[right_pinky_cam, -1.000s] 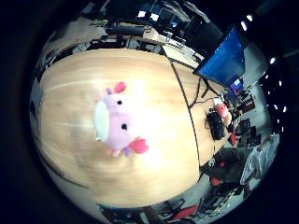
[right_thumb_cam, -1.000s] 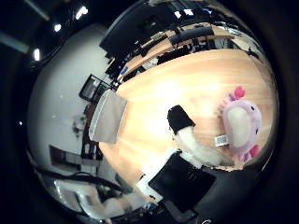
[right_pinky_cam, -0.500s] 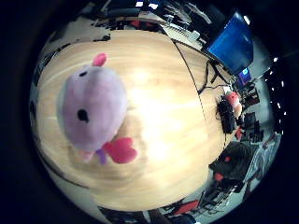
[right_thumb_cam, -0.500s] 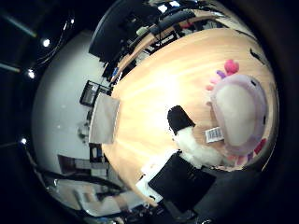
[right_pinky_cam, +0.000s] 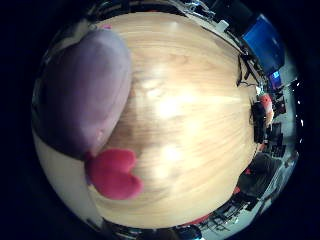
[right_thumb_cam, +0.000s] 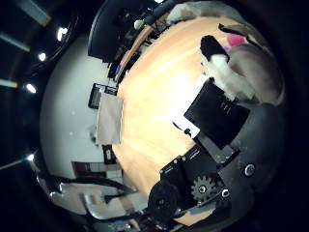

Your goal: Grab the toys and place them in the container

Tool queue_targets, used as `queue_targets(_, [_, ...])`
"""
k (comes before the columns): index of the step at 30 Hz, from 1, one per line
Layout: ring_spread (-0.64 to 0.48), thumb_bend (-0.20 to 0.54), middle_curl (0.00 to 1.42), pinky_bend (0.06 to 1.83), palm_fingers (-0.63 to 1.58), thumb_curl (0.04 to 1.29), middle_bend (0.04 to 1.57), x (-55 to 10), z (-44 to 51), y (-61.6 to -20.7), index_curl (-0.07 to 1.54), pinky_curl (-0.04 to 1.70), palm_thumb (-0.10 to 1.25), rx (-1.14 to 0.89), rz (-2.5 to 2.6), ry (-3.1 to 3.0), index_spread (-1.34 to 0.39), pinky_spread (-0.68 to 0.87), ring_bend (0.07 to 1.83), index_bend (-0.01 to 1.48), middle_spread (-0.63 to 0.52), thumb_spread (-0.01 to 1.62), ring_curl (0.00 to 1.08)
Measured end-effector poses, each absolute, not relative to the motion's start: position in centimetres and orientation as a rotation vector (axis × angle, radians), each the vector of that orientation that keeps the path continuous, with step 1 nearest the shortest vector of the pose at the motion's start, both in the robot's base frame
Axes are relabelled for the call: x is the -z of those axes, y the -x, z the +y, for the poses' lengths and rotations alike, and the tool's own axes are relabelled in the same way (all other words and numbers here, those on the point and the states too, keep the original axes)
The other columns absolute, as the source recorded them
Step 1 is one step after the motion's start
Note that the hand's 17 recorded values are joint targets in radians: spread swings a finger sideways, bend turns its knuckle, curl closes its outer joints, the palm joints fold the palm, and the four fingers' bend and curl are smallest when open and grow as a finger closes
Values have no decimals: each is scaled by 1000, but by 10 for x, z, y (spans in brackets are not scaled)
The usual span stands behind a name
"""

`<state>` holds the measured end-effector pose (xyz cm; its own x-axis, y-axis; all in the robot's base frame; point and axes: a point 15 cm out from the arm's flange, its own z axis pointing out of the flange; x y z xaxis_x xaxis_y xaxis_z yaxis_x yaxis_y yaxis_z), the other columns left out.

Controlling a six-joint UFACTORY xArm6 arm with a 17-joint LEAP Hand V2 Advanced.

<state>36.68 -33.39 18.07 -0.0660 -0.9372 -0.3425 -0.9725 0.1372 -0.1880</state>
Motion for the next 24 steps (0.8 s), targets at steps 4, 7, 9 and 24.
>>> queue_targets(4, [-349, 133, 764, 1582, 1117, 634, 913, -186, -334, -366, 654, 311, 995, -137, 2033, 1831, -571, -270, 1305, 868, -539, 998, 496])
queue_targets(7, [-343, 125, 851, 1627, 1054, 666, 991, -194, -335, -369, 737, 350, 1012, -137, 2020, 1828, -530, -249, 1352, 949, -533, 997, 545])
queue_targets(9, [-339, 116, 902, 1648, 1012, 686, 1021, -202, -337, -371, 783, 375, 1017, -125, 2011, 1811, -506, -240, 1380, 984, -527, 997, 577])
queue_targets(24, [-311, 61, 1122, 1732, 869, 788, 1112, -273, -312, -388, 961, 486, 1033, -97, 1894, 1798, -415, -198, 1463, 1099, -478, 1017, 728])
